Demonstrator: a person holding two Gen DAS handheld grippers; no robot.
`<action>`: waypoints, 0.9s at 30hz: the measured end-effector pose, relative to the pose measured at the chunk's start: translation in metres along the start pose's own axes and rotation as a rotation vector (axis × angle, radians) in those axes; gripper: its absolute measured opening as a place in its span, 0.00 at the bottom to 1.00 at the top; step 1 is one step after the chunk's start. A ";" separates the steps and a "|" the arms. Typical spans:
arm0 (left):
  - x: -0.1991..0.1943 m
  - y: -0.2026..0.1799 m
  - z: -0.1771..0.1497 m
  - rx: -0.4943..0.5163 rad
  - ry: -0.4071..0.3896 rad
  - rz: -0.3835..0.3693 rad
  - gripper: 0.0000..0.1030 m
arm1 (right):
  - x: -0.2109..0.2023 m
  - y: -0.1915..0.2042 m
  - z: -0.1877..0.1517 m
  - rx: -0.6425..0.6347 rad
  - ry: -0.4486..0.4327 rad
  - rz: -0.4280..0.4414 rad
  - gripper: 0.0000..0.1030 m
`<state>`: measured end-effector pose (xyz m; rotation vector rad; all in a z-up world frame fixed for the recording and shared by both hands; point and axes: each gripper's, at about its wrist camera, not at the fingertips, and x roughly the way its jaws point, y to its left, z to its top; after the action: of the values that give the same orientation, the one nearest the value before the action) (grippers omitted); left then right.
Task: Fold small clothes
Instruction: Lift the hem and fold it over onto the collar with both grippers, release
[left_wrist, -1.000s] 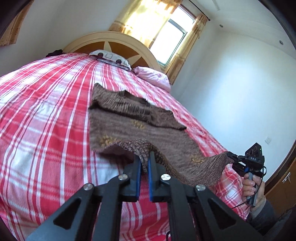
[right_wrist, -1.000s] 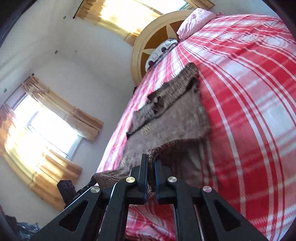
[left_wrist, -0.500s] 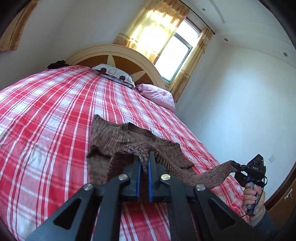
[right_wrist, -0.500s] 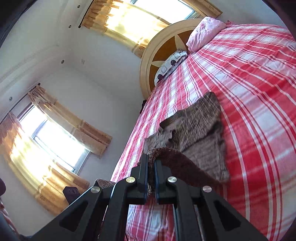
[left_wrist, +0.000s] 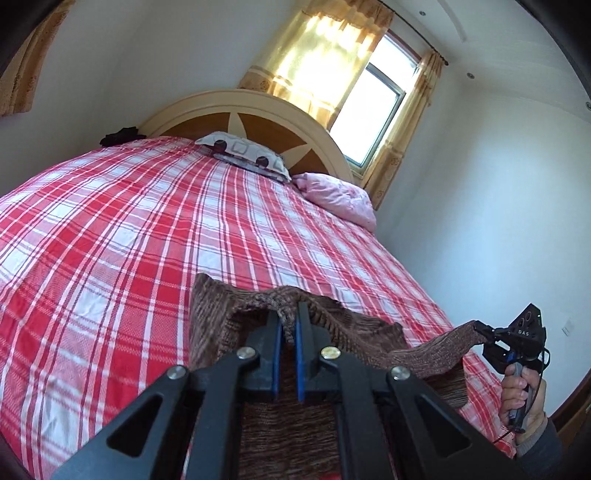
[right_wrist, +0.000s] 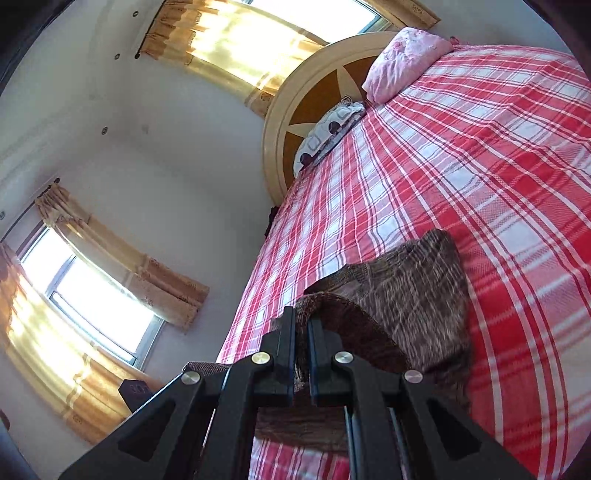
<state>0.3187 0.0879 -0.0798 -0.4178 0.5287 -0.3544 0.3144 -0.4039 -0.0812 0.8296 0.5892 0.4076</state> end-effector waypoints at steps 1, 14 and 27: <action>0.007 0.003 0.001 0.001 0.004 0.007 0.06 | 0.006 -0.002 0.004 0.003 0.002 -0.002 0.05; 0.110 0.034 0.013 0.017 0.110 0.108 0.06 | 0.097 -0.059 0.050 0.054 0.060 -0.113 0.05; 0.133 0.050 0.025 -0.003 0.130 0.227 0.19 | 0.137 -0.108 0.073 0.097 0.042 -0.252 0.14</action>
<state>0.4500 0.0810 -0.1379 -0.3353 0.6967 -0.1622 0.4772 -0.4358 -0.1712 0.8289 0.7478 0.1679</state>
